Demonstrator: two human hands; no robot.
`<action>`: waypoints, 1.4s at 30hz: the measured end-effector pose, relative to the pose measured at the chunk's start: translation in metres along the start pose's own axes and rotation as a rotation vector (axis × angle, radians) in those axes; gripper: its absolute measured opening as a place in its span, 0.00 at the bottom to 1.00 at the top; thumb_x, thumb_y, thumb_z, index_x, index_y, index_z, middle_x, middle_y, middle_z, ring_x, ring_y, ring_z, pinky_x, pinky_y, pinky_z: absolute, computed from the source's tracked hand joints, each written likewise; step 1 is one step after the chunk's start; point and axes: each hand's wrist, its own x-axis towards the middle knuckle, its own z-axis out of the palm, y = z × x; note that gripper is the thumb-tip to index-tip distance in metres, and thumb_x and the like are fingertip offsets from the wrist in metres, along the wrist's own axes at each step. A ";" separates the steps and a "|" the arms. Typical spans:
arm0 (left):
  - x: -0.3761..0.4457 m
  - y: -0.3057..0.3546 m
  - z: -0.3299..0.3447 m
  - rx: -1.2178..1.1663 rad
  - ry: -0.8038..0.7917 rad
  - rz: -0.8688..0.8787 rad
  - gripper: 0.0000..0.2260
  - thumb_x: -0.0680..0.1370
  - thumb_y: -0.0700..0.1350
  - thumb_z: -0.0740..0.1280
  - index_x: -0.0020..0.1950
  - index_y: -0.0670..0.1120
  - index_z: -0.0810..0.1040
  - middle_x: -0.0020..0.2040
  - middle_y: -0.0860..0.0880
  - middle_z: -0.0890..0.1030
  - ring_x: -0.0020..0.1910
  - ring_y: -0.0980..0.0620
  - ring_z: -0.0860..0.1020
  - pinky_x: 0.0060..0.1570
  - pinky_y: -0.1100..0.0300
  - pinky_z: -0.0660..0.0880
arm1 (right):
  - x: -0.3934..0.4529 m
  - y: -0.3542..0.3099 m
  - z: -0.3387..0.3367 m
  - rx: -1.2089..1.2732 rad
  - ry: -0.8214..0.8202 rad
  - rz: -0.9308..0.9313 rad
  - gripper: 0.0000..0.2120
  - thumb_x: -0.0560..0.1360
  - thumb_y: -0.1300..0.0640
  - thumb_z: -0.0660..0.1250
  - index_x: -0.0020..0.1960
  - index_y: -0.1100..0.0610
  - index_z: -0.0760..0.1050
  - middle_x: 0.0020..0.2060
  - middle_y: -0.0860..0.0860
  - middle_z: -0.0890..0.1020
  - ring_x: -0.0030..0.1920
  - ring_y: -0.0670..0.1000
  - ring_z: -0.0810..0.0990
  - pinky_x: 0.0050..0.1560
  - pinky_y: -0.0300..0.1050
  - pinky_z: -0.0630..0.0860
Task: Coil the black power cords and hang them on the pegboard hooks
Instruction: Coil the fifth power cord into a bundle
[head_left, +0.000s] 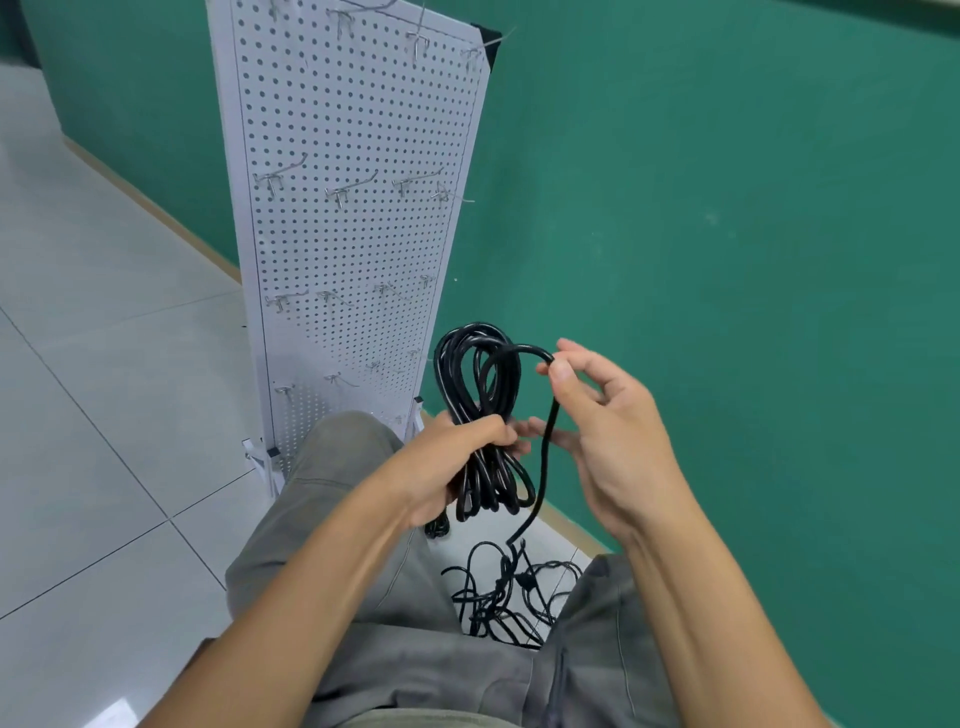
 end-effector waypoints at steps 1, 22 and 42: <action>-0.001 0.000 0.002 -0.014 -0.016 -0.004 0.11 0.77 0.41 0.70 0.58 0.40 0.82 0.54 0.45 0.87 0.55 0.49 0.84 0.55 0.52 0.79 | 0.001 -0.005 0.003 0.014 -0.002 0.017 0.10 0.82 0.57 0.65 0.45 0.55 0.81 0.69 0.43 0.74 0.46 0.37 0.85 0.53 0.59 0.82; 0.002 -0.009 0.008 -0.131 0.105 0.122 0.06 0.81 0.41 0.69 0.45 0.44 0.79 0.35 0.47 0.77 0.31 0.52 0.76 0.32 0.59 0.75 | 0.039 0.052 0.000 0.017 -0.148 0.050 0.25 0.82 0.39 0.53 0.64 0.56 0.76 0.60 0.52 0.84 0.63 0.50 0.82 0.69 0.53 0.75; 0.006 0.017 -0.038 -0.386 0.496 0.176 0.09 0.79 0.46 0.71 0.40 0.45 0.79 0.33 0.50 0.79 0.30 0.52 0.77 0.35 0.56 0.76 | 0.004 0.156 -0.002 -0.507 -0.448 0.123 0.07 0.83 0.59 0.64 0.52 0.63 0.73 0.50 0.56 0.85 0.55 0.53 0.82 0.62 0.46 0.76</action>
